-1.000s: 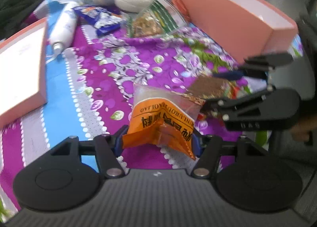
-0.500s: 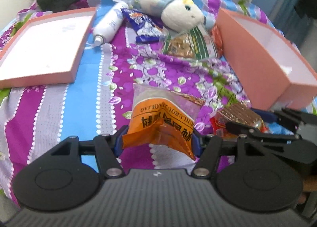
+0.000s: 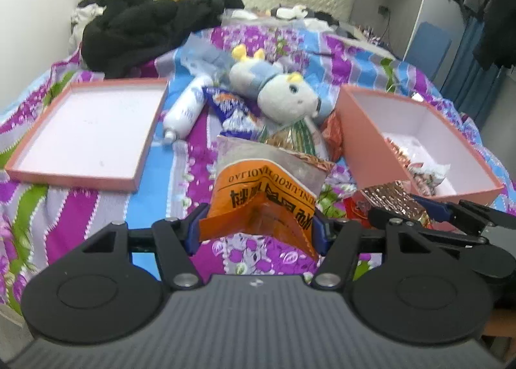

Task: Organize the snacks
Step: 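Lift both held bags and carry them over the deep pink box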

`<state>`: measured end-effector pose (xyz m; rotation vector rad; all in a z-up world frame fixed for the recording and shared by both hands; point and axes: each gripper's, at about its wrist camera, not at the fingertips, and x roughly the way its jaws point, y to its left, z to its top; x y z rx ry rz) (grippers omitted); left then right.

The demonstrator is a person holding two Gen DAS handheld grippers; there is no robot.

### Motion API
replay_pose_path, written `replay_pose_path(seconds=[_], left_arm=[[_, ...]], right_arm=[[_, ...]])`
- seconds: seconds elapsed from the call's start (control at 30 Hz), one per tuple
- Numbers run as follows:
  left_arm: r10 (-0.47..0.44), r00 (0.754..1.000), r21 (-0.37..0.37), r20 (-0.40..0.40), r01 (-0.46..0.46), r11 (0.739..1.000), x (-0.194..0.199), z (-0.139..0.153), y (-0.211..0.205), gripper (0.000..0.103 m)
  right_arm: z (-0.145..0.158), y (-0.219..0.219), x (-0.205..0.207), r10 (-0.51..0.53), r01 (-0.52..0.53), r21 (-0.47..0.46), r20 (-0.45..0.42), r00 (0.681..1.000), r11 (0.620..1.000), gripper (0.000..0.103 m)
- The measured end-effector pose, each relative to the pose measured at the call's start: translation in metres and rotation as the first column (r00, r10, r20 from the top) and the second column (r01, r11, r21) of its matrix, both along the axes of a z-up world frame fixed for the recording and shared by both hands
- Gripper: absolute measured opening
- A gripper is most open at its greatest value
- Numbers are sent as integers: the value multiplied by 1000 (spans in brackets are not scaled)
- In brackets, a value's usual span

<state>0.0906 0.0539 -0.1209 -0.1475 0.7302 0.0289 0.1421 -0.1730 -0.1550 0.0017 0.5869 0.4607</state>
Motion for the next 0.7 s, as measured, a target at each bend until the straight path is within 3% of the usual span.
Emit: replay_pose_path(seconds=[0.53,0.7], left_arm=[[-18,992,-67,127,27,997,-7,69,-16,68],[-51,989,-141,140,71,988,-2,89,-33,68]], right_arm=[[67,-29,-20,-74,67,59,130,989,996,55],[88,-47,-27,-107,97,64,168,980,993,55]])
